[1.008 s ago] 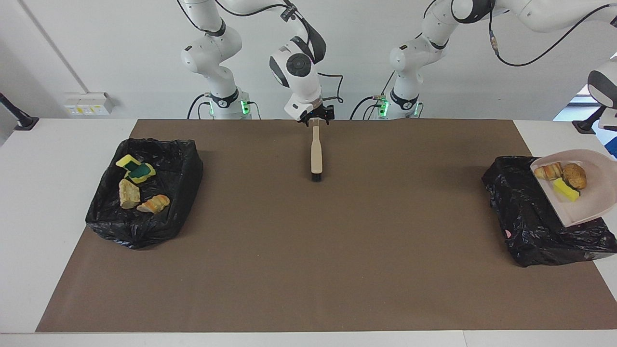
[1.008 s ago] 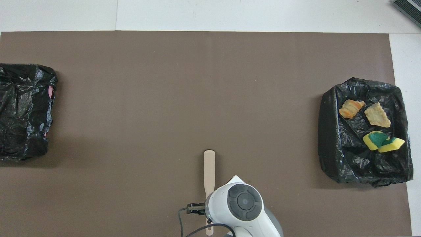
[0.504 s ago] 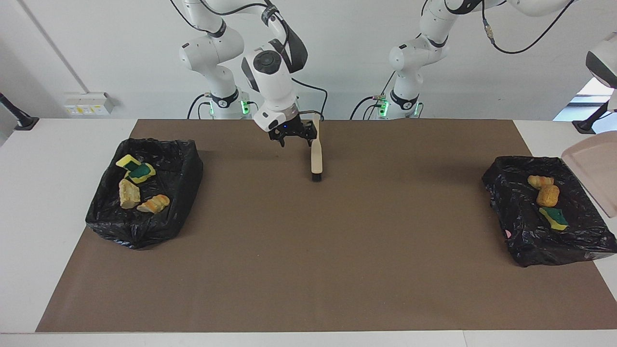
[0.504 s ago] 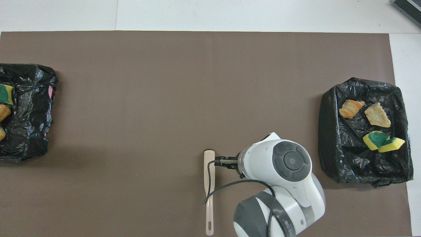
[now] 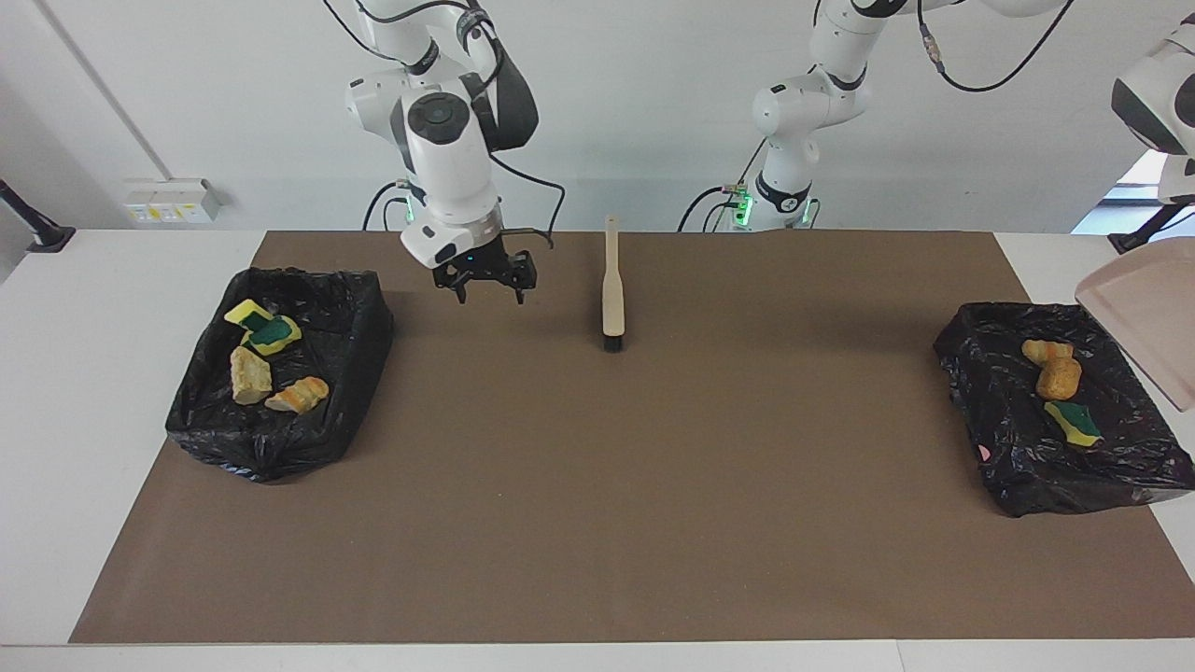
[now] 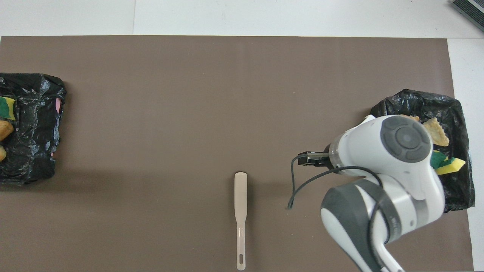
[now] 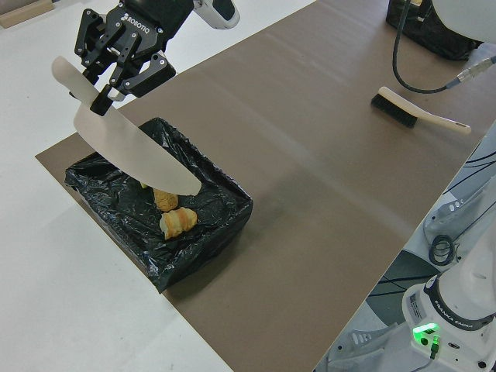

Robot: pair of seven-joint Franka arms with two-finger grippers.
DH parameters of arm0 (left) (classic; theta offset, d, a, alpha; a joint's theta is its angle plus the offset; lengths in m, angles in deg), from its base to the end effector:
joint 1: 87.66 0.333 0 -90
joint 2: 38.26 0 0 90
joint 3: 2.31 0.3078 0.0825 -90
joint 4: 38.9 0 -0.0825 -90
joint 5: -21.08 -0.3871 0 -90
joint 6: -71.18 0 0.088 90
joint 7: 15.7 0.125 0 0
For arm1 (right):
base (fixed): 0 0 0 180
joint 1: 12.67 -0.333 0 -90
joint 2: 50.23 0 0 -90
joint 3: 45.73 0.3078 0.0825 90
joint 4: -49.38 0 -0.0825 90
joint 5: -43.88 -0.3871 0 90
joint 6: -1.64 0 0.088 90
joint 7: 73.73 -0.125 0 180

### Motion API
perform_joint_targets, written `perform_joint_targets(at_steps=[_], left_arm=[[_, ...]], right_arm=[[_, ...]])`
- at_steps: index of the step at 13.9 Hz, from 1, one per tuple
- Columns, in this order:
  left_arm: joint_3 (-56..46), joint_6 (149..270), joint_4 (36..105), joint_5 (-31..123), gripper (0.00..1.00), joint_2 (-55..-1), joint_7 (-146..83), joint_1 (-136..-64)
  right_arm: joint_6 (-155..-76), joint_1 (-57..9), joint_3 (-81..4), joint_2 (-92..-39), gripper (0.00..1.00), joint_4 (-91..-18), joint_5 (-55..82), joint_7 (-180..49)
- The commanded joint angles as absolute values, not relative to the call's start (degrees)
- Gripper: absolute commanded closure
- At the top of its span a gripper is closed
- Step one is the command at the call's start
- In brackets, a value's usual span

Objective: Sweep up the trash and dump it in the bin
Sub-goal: 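Set the brush down with the right gripper while the left gripper lifts the dustpan, then bring the empty dustpan back and lower it with the left gripper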

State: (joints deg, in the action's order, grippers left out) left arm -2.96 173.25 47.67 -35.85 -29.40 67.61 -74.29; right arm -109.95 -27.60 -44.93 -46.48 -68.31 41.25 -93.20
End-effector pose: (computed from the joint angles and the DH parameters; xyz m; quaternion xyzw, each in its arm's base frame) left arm 0.5937 0.2238 0.6028 -0.6748 0.5664 0.3155 0.3525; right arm 0.5113 0.1481 0.4354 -0.9987 0.0415 0.0258 0.0135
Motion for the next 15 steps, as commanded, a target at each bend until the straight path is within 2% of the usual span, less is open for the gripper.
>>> perform_joint_targets(at_steps=[1, 4, 8, 12, 15], left_arm=[[-2.5, 164.5, 49.4, -32.5, 1.0, -31.5, 58.1, -79.8], [-2.6, 155.9, 49.6, -26.7, 1.0, -31.8, 46.1, -83.9], [-2.6, 151.0, 50.0, -16.0, 1.0, -32.5, 30.9, -88.3], [-2.5, 151.3, 55.7, -3.9, 1.0, -36.3, 13.2, -93.7], [-2.5, 151.4, 55.9, 3.3, 1.0, -36.7, -1.1, -96.4]], right_arm=[[-105.9, -21.7, -44.5, -47.0, 0.0, -63.9, 42.3, -87.5], [-103.7, -17.3, -44.7, -46.6, 0.0, -60.3, 42.7, -82.6], [-94.7, -13.8, -44.6, -46.7, 0.0, -49.3, 45.7, -78.2], [-85.0, -12.6, -44.8, -46.7, 0.0, -40.1, 45.8, -76.3], [-80.2, -12.8, -46.4, -46.1, 0.0, -37.3, 46.0, -73.9]])
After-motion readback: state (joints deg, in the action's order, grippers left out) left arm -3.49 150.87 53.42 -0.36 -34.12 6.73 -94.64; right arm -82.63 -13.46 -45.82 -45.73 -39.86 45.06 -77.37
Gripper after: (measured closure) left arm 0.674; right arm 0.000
